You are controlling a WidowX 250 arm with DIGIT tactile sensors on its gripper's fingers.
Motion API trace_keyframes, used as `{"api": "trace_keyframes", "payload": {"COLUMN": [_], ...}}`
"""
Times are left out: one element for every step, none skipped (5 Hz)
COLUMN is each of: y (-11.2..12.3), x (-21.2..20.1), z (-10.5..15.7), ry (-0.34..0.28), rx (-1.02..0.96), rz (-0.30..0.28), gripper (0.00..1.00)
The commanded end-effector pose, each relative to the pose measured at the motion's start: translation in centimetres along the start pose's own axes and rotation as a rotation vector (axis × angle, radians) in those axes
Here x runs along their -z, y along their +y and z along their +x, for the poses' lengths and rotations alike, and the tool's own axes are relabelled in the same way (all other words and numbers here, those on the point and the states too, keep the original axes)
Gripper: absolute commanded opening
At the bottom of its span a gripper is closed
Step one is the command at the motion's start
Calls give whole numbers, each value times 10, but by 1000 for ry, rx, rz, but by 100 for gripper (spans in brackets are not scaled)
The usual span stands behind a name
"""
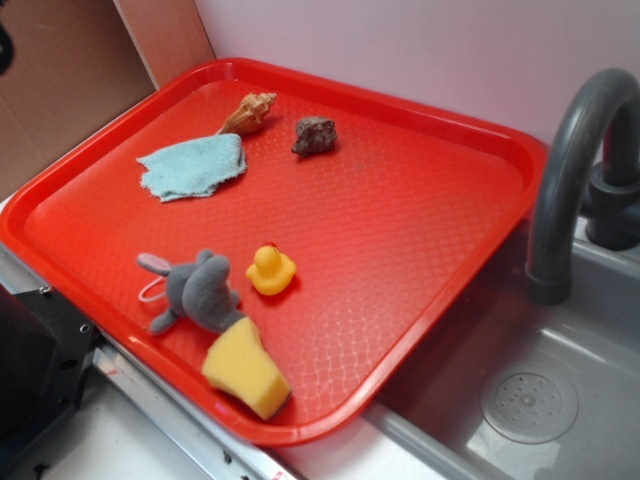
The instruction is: Grab the gray animal.
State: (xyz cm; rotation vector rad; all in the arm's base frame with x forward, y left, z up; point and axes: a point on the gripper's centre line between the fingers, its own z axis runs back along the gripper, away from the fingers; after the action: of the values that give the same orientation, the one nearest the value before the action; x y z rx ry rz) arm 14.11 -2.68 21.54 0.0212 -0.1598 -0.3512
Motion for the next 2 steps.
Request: {"api": "trace_keyframes", "payload": {"y": [-33,-48], "x": [24,44], "z": [31,33], "ry": [-116,-109], "rx": [494,668], "rz": [-58,-137], "gripper": [100,100]}}
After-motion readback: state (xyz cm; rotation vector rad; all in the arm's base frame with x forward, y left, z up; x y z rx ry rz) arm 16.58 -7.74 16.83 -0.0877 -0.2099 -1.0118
